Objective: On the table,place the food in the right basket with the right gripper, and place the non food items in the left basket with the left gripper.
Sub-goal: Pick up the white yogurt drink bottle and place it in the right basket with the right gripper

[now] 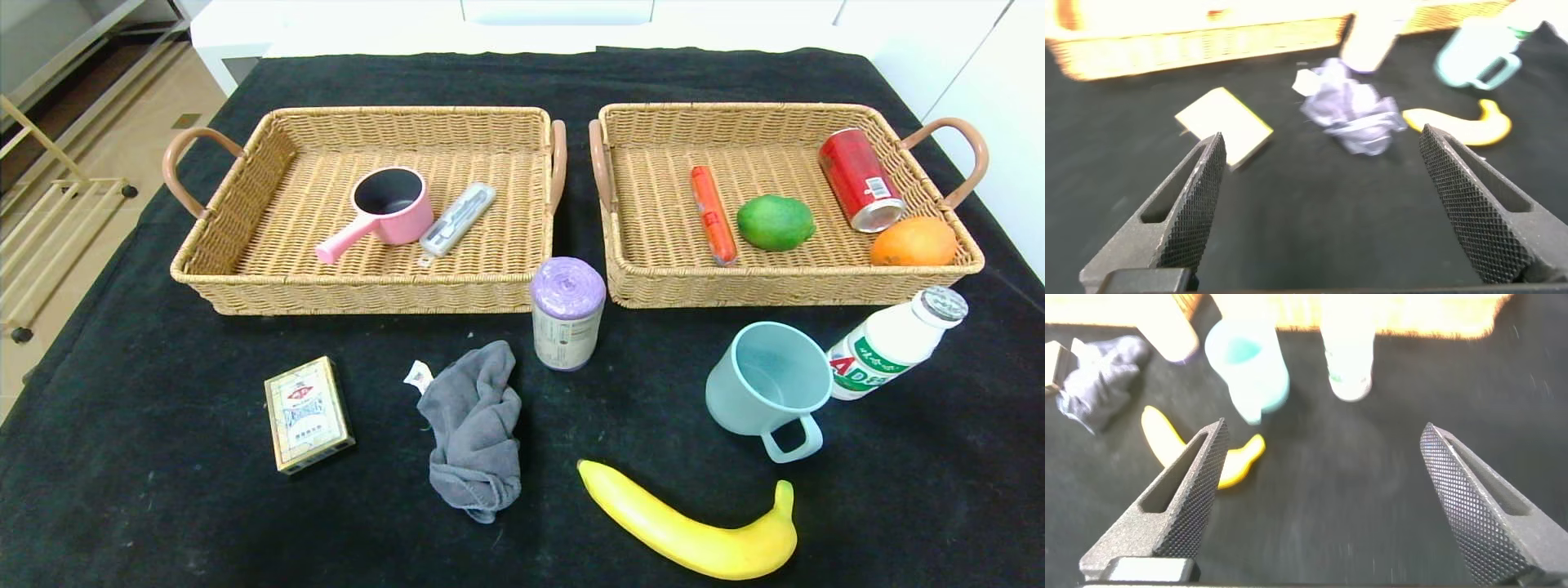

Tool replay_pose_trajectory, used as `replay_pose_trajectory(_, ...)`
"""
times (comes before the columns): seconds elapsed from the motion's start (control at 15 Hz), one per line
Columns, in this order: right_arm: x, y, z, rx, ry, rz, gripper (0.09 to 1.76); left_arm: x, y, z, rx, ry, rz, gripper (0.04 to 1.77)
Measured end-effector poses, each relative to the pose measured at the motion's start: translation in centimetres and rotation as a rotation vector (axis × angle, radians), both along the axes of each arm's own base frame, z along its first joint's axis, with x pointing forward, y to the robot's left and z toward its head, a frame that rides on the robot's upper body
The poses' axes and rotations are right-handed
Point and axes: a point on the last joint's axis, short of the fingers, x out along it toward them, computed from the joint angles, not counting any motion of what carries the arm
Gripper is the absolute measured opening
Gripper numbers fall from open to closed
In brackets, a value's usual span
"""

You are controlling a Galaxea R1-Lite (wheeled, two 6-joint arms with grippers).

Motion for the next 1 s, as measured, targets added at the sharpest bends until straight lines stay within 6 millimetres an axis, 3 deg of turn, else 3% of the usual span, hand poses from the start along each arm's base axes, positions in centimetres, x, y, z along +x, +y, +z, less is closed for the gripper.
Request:
replay_pose_trajectory(0.47,4.9,1.3,1.5,-0.023,0.104,0.175,1.71,6.6,-2.8,3.5,0.044,0.074,-0.344,1.72)
replay_pose_trajectory(0.73,6.9,2.7,2.1,-0.03,0.098,0.181,1.71,9.7,-5.2,4.5,0.08,0.128,-0.432,1.72)
replay_pose_trajectory(1.0,7.6,3.7,1.8,-0.049,0.131,0.179,1.71,11.2,-6.3,4.8,0.096,0.155,-0.445,1.72)
